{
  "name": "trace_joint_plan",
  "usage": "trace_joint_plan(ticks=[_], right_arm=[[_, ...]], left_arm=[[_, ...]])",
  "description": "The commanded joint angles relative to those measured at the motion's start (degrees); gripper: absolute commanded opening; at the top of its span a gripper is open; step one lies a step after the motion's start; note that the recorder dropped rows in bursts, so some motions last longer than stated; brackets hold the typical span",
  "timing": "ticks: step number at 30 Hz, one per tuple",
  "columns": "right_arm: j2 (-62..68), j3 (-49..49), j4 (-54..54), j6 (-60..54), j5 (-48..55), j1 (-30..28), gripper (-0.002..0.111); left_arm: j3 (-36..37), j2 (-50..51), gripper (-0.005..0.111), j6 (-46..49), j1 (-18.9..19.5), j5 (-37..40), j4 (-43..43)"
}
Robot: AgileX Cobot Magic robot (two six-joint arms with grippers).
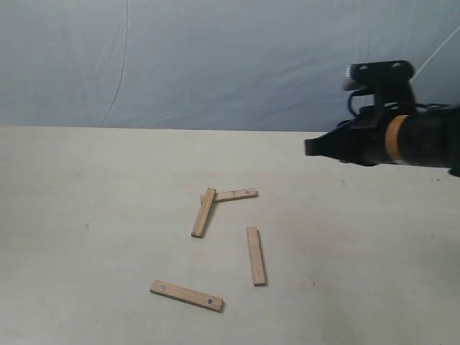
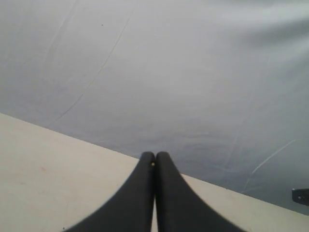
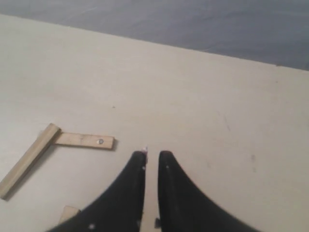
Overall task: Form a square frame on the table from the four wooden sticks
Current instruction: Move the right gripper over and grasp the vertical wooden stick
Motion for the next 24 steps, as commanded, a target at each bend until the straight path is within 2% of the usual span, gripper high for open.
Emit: trace_joint_plan(ticks=[1, 3, 5, 7, 9, 12, 17, 24], right_arm=[[5.94, -4.42, -2.69, 1.85, 6.87, 5.1, 0.016], [7.84, -6.15, -1.84, -0.67, 16.33, 7.79, 0.016], [9.48, -8.96, 6.71, -10.56, 28.15, 10.1, 0.016], [11.89, -14.17, 22.48, -27.67, 39.47, 11.42, 0.016], [14.81, -21.82, 42.97, -48.65, 47.64, 11.22, 0.016], [18.18, -30.54, 63.51, -67.88, 55.94, 10.72, 0.021], [21.56, -34.44, 78.06, -72.99, 55.86, 11.59, 0.047], [28.41, -34.44, 83.3, -73.09, 53.18, 15.62, 0.049]], left_arm=[[0.3, -0.28, 0.0, 1.64, -0.02, 1.33, -0.44], [0.3, -0.28, 0.0, 3.49, -0.02, 1.33, -0.44], [0.3, -0.28, 0.0, 4.7, -0.02, 1.33, -0.44], [0.3, -0.28, 0.0, 5.28, -0.02, 1.33, -0.44], [0.3, -0.28, 0.0, 5.28, -0.02, 1.33, -0.44], [0.3, -0.28, 0.0, 5.28, -0.02, 1.33, -0.44], [0.3, -0.28, 0.0, 5.26, -0.02, 1.22, -0.44], [0.3, -0.28, 0.0, 5.26, -0.02, 1.22, -0.44]])
